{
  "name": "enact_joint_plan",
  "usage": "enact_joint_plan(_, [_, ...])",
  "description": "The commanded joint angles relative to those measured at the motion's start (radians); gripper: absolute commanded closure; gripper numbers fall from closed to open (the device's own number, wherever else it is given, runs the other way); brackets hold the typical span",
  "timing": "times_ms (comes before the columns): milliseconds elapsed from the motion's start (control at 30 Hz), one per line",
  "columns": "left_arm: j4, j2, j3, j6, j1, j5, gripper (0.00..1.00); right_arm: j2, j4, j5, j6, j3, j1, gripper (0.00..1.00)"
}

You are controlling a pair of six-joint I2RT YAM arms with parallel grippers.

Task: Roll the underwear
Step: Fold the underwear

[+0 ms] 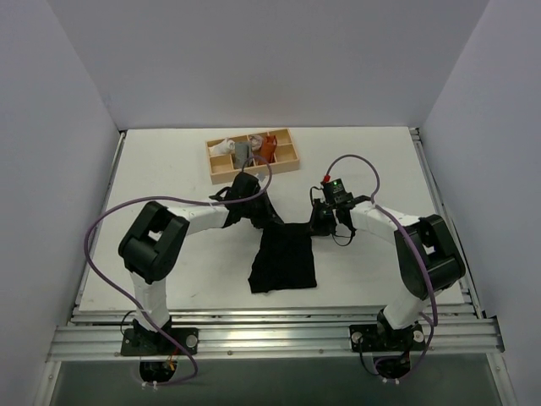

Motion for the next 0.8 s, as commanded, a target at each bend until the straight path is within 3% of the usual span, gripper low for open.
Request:
enact_joint_plan(0, [0.106,0.015,0.008,0.01,-0.031,0.073,0.98,-0.014,0.007,0.016,0.017,-0.007,0.0,1.0])
enact_joint_plan(367, [-0.038,0.115,0.02,0.066,-0.036,-0.046,0.98,-0.037,-0.004,0.016,0.028,-0.001,0.005,1.0])
enact_joint_plan(767, [0.029,0.124,0.001,0.044,-0.037,-0.034,0.98,-0.032,0.044,-0.015,0.094,0.063,0.095,1.0])
